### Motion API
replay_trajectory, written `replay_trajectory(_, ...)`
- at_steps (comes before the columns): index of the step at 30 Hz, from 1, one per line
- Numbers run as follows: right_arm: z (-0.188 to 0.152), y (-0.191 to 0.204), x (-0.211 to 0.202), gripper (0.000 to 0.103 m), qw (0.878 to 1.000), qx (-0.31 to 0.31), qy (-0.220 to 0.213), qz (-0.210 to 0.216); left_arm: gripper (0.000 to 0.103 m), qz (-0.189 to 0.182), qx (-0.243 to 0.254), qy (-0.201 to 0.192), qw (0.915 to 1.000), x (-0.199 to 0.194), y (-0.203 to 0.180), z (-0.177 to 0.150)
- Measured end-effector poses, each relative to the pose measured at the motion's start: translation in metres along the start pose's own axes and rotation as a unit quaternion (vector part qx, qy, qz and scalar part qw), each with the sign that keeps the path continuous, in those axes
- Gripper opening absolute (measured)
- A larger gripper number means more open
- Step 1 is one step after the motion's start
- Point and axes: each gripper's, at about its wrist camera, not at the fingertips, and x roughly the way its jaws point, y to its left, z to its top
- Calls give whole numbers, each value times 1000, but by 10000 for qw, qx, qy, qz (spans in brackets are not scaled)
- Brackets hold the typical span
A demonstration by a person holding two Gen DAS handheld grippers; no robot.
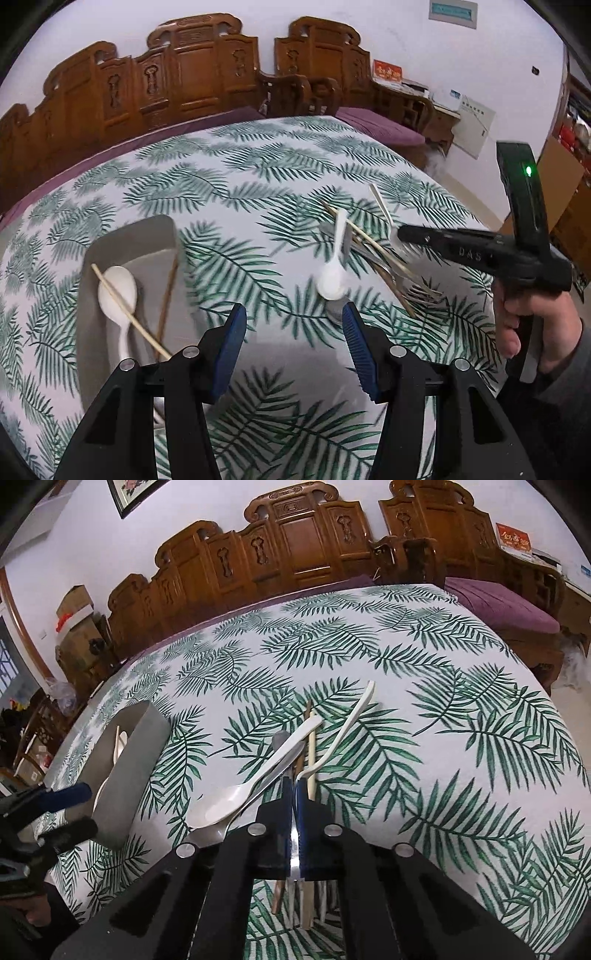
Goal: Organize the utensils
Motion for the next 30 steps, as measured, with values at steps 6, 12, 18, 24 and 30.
replay_trajectory(6,-2,-5,-4,3,10000,-33,-44,-21,48,-77,119,253,9996,17,-19,-8)
replay_trajectory(12,-2,-9,-9,3,10000,7,-86,39,42,-73,256,406,9988,38,-35,-11)
replay_trajectory(18,-3,-11,-11,3,9999,-23,-87,54,39,22,554,566,9969,66,-52,-5)
replay_trajectory(24,-3,-15,-11,3,9999,44,-97,94,36,290,766,711,9941,88,-55,-1)
replay_trajectory(30,-3,-18,-12,3,9998,71,-112,126,33,345,826,779,9929,98,-54,3)
